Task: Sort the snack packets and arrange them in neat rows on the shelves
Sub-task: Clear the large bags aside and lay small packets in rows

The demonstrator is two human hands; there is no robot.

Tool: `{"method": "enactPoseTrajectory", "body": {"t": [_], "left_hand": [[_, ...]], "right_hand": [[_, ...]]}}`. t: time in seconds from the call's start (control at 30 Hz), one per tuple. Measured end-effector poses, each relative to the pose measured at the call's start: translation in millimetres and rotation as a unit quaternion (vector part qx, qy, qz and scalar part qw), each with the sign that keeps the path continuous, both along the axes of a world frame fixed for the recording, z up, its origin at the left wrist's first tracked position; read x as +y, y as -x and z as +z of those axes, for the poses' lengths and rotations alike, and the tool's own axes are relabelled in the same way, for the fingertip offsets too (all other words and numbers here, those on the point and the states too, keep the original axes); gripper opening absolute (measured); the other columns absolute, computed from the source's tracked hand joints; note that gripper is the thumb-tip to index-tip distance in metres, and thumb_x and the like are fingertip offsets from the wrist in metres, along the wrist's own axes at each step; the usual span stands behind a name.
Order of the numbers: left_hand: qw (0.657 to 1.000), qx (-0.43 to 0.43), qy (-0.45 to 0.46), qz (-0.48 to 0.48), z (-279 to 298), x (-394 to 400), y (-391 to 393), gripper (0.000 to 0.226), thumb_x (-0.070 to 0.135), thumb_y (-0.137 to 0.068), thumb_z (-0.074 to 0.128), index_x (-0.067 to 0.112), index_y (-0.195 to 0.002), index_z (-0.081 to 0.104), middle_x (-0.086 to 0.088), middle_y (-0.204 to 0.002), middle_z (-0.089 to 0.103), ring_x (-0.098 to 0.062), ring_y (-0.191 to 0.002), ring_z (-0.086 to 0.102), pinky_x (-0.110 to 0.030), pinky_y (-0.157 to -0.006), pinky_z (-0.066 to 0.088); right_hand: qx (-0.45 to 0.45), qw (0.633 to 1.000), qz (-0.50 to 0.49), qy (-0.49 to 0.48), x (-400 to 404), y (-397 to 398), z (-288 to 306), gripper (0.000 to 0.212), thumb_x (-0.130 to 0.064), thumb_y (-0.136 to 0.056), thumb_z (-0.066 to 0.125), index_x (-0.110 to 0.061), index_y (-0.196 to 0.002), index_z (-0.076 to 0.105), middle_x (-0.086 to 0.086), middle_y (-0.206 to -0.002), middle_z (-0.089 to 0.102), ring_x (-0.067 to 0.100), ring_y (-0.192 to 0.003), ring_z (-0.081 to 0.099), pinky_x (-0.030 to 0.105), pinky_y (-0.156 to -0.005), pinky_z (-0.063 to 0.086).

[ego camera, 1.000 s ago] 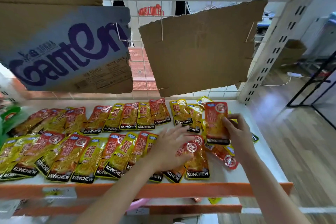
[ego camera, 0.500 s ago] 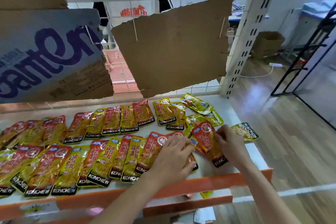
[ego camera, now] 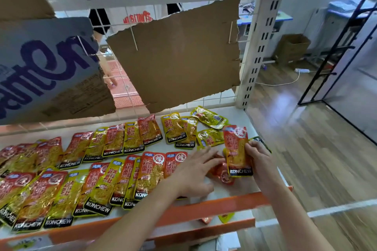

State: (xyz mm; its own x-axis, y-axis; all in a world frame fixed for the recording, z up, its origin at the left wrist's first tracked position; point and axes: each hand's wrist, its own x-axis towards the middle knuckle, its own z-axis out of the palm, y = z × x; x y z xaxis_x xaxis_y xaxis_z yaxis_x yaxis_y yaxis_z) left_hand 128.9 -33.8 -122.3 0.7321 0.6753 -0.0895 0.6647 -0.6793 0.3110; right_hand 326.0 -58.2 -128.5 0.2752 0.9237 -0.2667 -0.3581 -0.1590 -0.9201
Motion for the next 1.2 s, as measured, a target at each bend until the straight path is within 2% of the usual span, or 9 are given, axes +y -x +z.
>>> {"method": "enactPoseTrajectory", "body": {"t": [0.17, 0.3, 0.37, 0.5, 0.63, 0.73, 0.83, 1.07, 1.2], "left_hand": [[0.998, -0.055, -0.021, -0.021, -7.0, 3.7, 1.7, 0.056, 0.039, -0.081, 0.054, 0.028, -0.135, 0.045, 0.005, -0.143, 0.039, -0.012, -0.134, 0.028, -0.036, -0.114, 0.021], [0.977, -0.193, -0.052, 0.077, -2.9, -5.4, -2.3, 0.044, 0.038, -0.088, 0.036, 0.021, -0.122, 0.057, 0.002, -0.109, 0.066, -0.017, -0.102, 0.060, -0.030, -0.086, 0.046], [0.919, -0.329, 0.022, 0.215, 4.7, -9.7, -7.8, 0.040, 0.046, -0.092, 0.040, 0.019, -0.115, 0.058, 0.005, -0.092, 0.069, -0.020, -0.083, 0.067, -0.031, -0.069, 0.049], [0.810, -0.431, 0.218, 0.332, 7.8, -16.0, -9.9, 0.016, 0.041, -0.092, 0.050, 0.033, -0.106, 0.050, 0.014, -0.104, 0.062, -0.004, -0.099, 0.060, -0.010, -0.080, 0.045], [0.817, -0.385, 0.276, 0.328, 6.9, -32.7, -9.9, 0.038, 0.016, -0.088, 0.063, 0.030, -0.114, 0.039, 0.023, -0.110, 0.049, 0.016, -0.098, 0.048, 0.000, -0.083, 0.034], [0.833, -0.359, 0.255, 0.335, 6.9, -36.9, -11.0, 0.066, 0.018, -0.086, 0.065, 0.028, -0.137, 0.024, 0.026, -0.121, 0.037, 0.006, -0.116, 0.033, 0.001, -0.090, 0.025], [0.830, -0.358, 0.232, 0.359, 9.8, -37.8, -15.8, 0.074, 0.015, -0.085, 0.066, 0.025, -0.142, 0.020, 0.025, -0.124, 0.033, 0.002, -0.123, 0.027, -0.003, -0.093, 0.020], [0.875, -0.254, 0.124, 0.394, 4.8, -47.0, -27.4, 0.089, 0.026, -0.087, 0.064, 0.023, -0.149, 0.001, 0.001, -0.155, 0.007, -0.014, -0.142, 0.012, -0.021, -0.109, 0.014], [0.909, -0.156, 0.028, 0.386, 3.8, -55.0, -29.5, 0.085, 0.032, -0.088, 0.061, 0.021, -0.148, 0.002, -0.002, -0.145, 0.001, -0.019, -0.140, 0.008, -0.024, -0.112, 0.012]], "right_hand": [[0.068, 0.996, -0.038, 0.031, 0.9, -17.4, -11.0, 0.012, -0.007, -0.094, 0.046, -0.008, -0.086, 0.055, 0.011, -0.074, 0.068, 0.020, -0.060, 0.067, 0.034, -0.057, 0.058], [0.101, 0.995, -0.017, 0.000, -0.2, -14.7, -6.1, 0.012, -0.007, -0.092, 0.049, -0.005, -0.093, 0.060, 0.014, -0.080, 0.071, 0.023, -0.062, 0.070, 0.038, -0.061, 0.058], [0.105, 0.994, -0.003, -0.019, -3.1, -13.4, -5.3, 0.009, -0.011, -0.087, 0.055, -0.004, -0.091, 0.059, 0.015, -0.082, 0.068, 0.022, -0.064, 0.069, 0.033, -0.061, 0.059], [-0.071, 0.994, 0.062, -0.059, -8.0, -8.1, -8.7, 0.032, -0.036, -0.079, 0.068, -0.006, -0.085, 0.058, 0.013, -0.086, 0.055, 0.010, -0.073, 0.059, 0.021, -0.065, 0.049], [-0.148, 0.984, 0.076, -0.067, -6.9, -4.1, -13.2, 0.012, -0.007, -0.096, 0.047, -0.004, -0.087, 0.055, -0.001, -0.070, 0.057, 0.003, -0.057, 0.053, 0.017, -0.055, 0.046], [-0.107, 0.987, 0.113, -0.047, -6.5, -7.1, -13.2, 0.005, -0.010, -0.093, 0.053, -0.012, -0.096, 0.055, 0.001, -0.079, 0.066, 0.013, -0.068, 0.062, 0.029, -0.063, 0.054], [-0.140, 0.974, 0.173, -0.047, -9.1, -5.5, -9.0, 0.028, -0.006, -0.086, 0.063, -0.019, -0.107, 0.051, 0.003, -0.088, 0.069, 0.015, -0.079, 0.068, 0.031, -0.072, 0.056], [-0.377, 0.892, 0.235, -0.091, -11.1, 3.6, -11.1, 0.054, -0.018, -0.080, 0.073, -0.022, -0.124, 0.042, -0.017, -0.095, 0.061, -0.004, -0.083, 0.062, 0.009, -0.069, 0.046], [-0.542, 0.810, 0.181, -0.130, -16.8, 10.9, -13.8, 0.050, -0.025, -0.077, 0.075, -0.011, -0.118, 0.049, -0.004, -0.106, 0.043, 0.020, -0.089, 0.055, 0.024, -0.069, 0.041]]}}
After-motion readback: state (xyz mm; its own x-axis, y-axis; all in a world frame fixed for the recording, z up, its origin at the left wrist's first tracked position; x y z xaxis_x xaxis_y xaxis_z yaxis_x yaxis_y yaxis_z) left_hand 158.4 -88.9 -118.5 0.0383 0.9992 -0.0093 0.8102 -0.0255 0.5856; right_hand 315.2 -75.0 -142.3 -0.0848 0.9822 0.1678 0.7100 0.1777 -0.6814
